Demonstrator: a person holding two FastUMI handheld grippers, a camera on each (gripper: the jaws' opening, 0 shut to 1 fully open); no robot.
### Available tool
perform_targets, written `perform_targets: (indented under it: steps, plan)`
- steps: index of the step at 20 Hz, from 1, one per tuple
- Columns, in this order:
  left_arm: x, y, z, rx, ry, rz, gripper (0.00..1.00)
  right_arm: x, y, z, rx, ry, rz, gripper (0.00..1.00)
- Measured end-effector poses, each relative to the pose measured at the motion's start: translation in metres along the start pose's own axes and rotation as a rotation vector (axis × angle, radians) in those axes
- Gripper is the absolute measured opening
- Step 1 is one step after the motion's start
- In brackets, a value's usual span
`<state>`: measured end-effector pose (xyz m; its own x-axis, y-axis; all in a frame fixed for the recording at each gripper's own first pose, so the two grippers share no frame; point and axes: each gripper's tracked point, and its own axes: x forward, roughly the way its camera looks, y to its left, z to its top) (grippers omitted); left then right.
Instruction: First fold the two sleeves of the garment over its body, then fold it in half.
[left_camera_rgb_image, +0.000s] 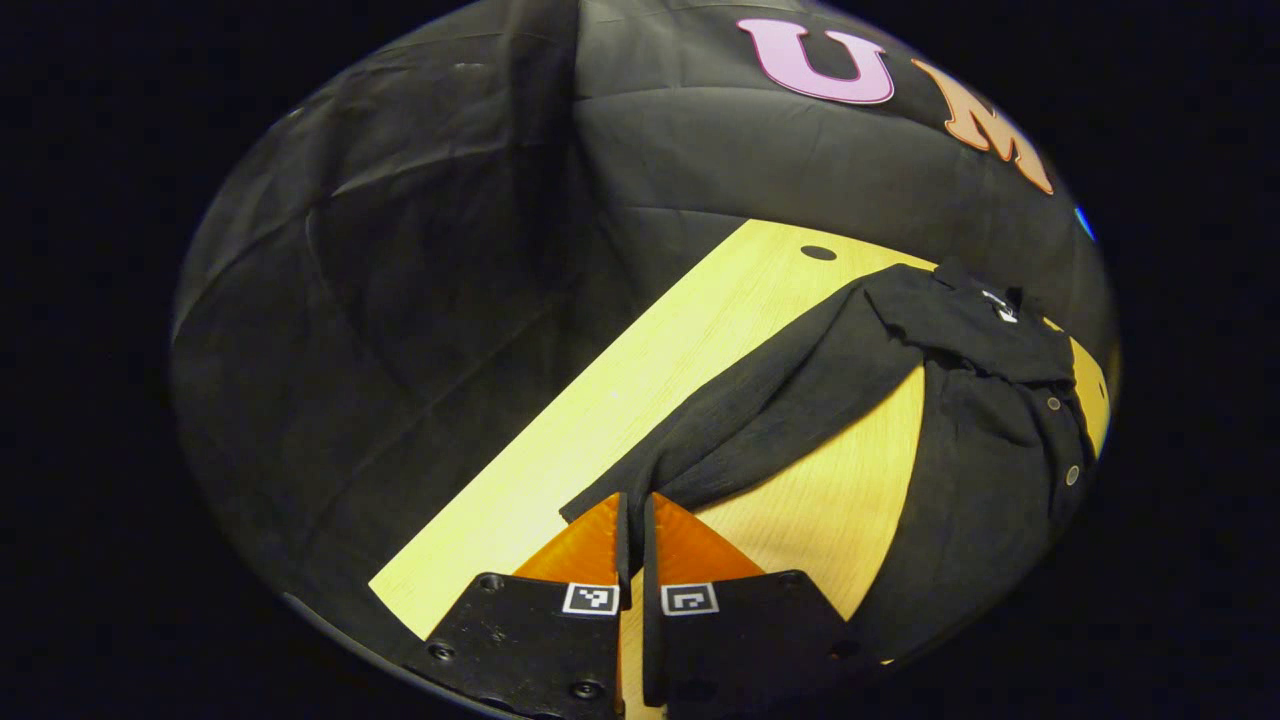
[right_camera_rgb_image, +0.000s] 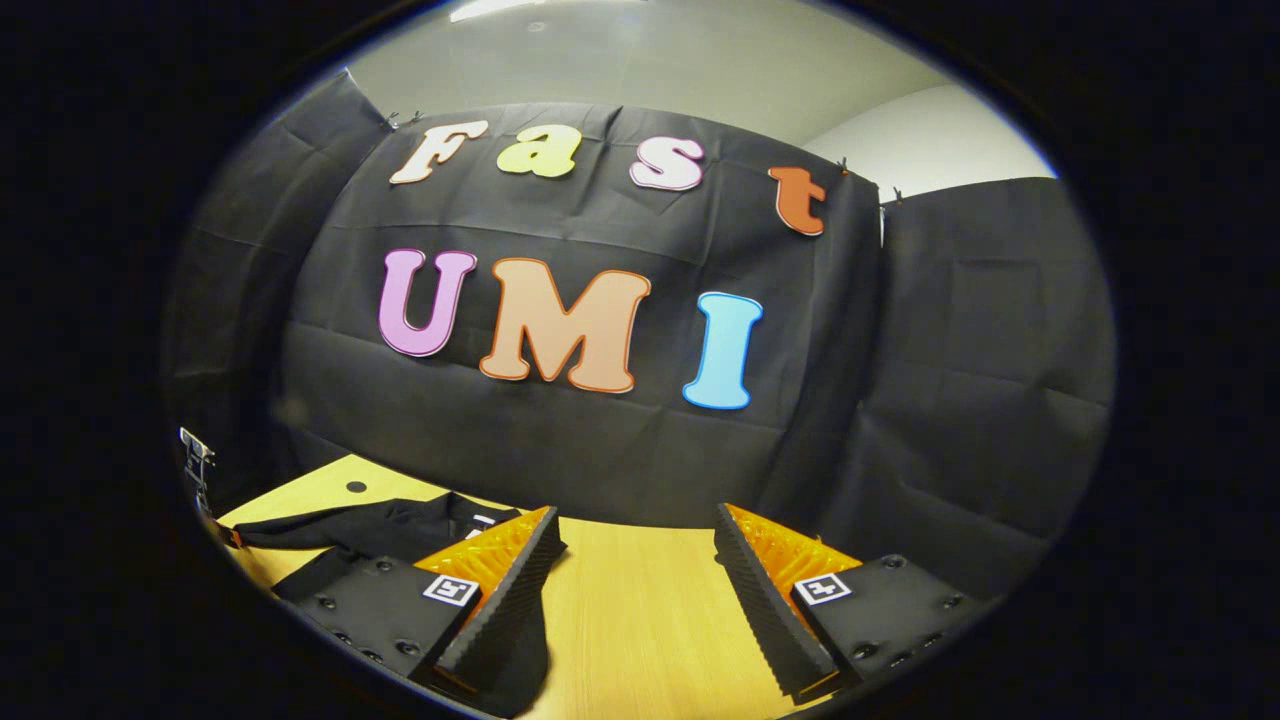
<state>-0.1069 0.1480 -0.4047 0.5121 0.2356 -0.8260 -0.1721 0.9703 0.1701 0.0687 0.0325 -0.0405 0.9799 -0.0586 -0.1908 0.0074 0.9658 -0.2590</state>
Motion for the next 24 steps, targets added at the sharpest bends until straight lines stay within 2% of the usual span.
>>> perform_targets:
  steps: [3,6,7,8,10,11,12,14,17,20,24]
  plan:
    - [-0.011,-0.017,0.045,-0.017,-0.061,-0.039,0.0,-0.008,-0.025,-0.01,-0.014,0.01,-0.049,1.0]
    - [-0.017,-0.035,0.11,-0.025,-0.142,-0.083,0.0,-0.017,-0.042,-0.021,0.041,0.038,-0.061,0.96]
    - [-0.016,-0.045,0.133,-0.025,-0.179,-0.09,0.0,-0.019,-0.048,-0.025,0.06,0.043,-0.068,1.0]
    - [-0.016,-0.055,0.158,-0.006,-0.228,-0.088,0.0,-0.02,-0.055,-0.029,0.072,0.047,-0.08,0.96]
    - [-0.016,-0.084,0.201,0.05,-0.33,-0.101,0.0,-0.023,-0.071,-0.04,0.085,0.058,-0.108,1.0]
    - [-0.024,-0.105,0.217,0.075,-0.36,-0.133,0.0,-0.026,-0.08,-0.045,0.089,0.066,-0.124,0.98]
    - [-0.027,-0.136,0.232,0.095,-0.383,-0.177,0.0,-0.028,-0.09,-0.048,0.093,0.074,-0.142,0.96]
    - [-0.036,-0.202,0.258,0.13,-0.42,-0.261,0.0,-0.033,-0.109,-0.056,0.103,0.085,-0.178,0.98]
    - [-0.054,-0.312,0.274,0.17,-0.459,-0.417,0.0,-0.051,-0.145,-0.068,0.117,0.109,-0.26,0.98]
    - [-0.068,-0.428,0.265,0.225,-0.449,-0.568,0.0,-0.084,-0.186,-0.077,0.122,0.132,-0.379,0.98]
    - [-0.096,-0.544,0.226,0.289,-0.415,-0.73,0.0,-0.142,-0.237,-0.101,0.136,0.192,-0.552,0.98]
